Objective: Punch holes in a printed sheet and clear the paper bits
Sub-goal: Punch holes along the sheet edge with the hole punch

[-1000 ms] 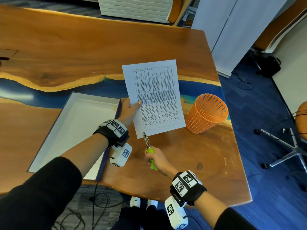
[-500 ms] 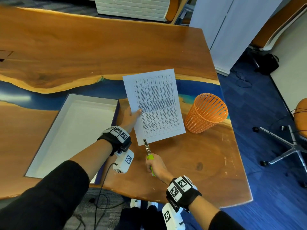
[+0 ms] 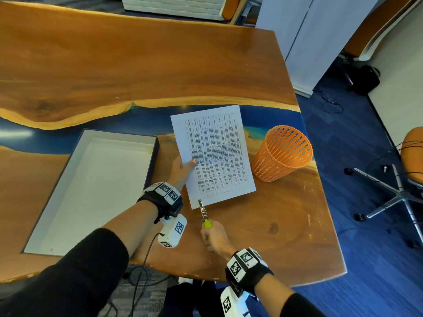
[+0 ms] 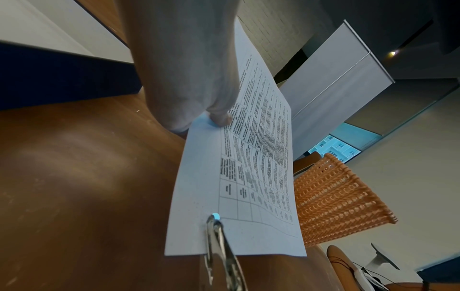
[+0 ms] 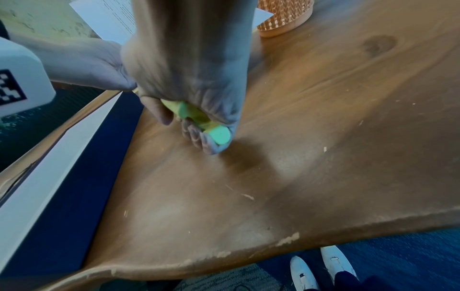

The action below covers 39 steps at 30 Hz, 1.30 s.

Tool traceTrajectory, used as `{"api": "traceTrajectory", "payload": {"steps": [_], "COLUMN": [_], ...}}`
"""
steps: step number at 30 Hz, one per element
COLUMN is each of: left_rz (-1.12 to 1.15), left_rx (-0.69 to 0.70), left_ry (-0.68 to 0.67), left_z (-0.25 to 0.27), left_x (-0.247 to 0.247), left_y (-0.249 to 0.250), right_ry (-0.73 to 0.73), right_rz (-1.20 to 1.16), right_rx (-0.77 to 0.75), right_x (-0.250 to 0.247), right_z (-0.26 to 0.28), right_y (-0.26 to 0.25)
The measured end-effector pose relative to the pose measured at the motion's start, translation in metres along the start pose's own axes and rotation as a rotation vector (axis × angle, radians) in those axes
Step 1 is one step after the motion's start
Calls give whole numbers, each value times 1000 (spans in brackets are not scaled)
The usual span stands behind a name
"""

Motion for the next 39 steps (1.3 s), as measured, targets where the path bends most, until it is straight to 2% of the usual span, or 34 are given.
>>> {"api": "traceTrajectory", "payload": {"steps": [8, 18, 26, 34, 39], "left_rz": [6, 25, 32, 42, 23], "left_rx": [4, 7, -35, -5, -8], "left_ry": [10, 18, 46, 19, 20], "left_z": [-7, -10, -10, -5, -6], "left_x": [-3, -4, -9, -5, -6], "left_y": [-3, -2, 0, 3, 3], "right_ry": [21, -7, -65, -15, -43], "right_rz": [-36, 32, -130, -173, -63], "right_rx": [-11, -41, -16, 47, -48], "right_x": [0, -2, -3, -5, -6], "right_z": [0, -4, 3, 6, 6], "right_y": [-1, -1, -9, -5, -8]}}
Point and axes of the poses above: each hand's wrist, its own z-axis away from the middle knuckle, its own x-axis out of the palm, y = z × x, the point moved 6 cm from there along -z, towards the middle knuckle, and after that the axes turned 5 degrees about -x, right-handed, at the moved point
